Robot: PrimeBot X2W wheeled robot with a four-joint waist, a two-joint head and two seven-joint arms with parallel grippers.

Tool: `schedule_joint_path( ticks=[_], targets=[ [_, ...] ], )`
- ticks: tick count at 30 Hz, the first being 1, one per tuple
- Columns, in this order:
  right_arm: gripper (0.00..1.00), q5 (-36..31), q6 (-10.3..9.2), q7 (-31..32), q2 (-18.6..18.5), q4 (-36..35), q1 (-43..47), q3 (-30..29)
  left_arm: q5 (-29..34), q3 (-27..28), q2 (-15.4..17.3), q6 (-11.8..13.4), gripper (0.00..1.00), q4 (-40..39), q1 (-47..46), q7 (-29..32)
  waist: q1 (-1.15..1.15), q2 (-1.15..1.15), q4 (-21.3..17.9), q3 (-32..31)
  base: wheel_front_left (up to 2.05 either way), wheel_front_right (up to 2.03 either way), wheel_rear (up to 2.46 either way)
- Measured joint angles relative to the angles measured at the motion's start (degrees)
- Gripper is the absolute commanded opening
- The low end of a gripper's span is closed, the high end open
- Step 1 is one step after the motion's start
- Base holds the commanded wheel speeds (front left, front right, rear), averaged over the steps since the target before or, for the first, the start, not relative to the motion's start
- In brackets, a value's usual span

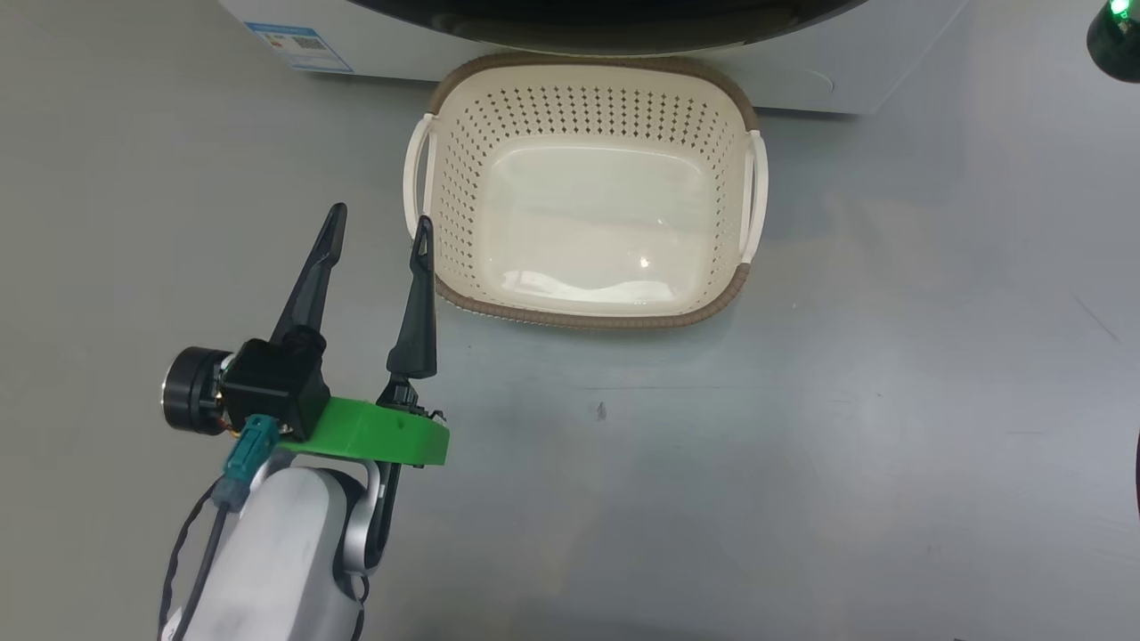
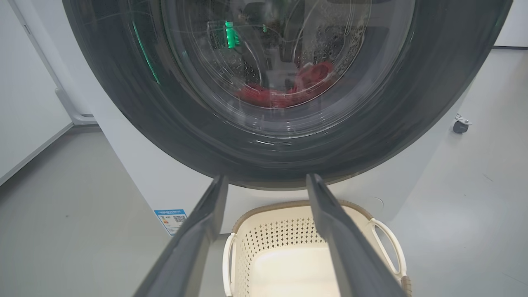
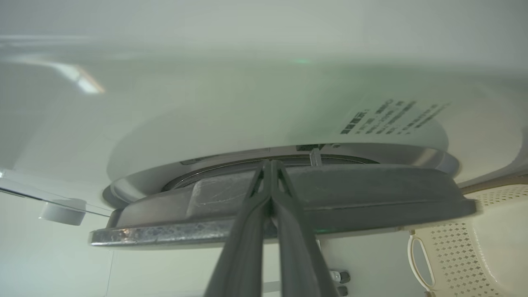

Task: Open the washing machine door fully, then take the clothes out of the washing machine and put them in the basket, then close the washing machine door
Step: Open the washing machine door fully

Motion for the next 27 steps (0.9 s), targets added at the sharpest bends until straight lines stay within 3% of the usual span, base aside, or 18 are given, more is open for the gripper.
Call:
schedule_joint_path(
  ticks=[14,27],
  targets=[
    [0.0,0.0,-0.07,2.6,0.1,5.0,-3.9,1.9,-1.4,-0.8,-0.2,0.1,1.0,0.1,-0.2,0.0,0.0,0.0,1.2,0.5,0.0,0.0,0.0],
    [0.0,0.0,-0.08,7.1,-2.4,7.8,-4.6,3.8,-1.2,-1.3,-0.2,0.2,1.0,0.7,-0.4,0.0,0.0,0.0,1.4,0.0,0.0,0.0,0.0]
  ],
)
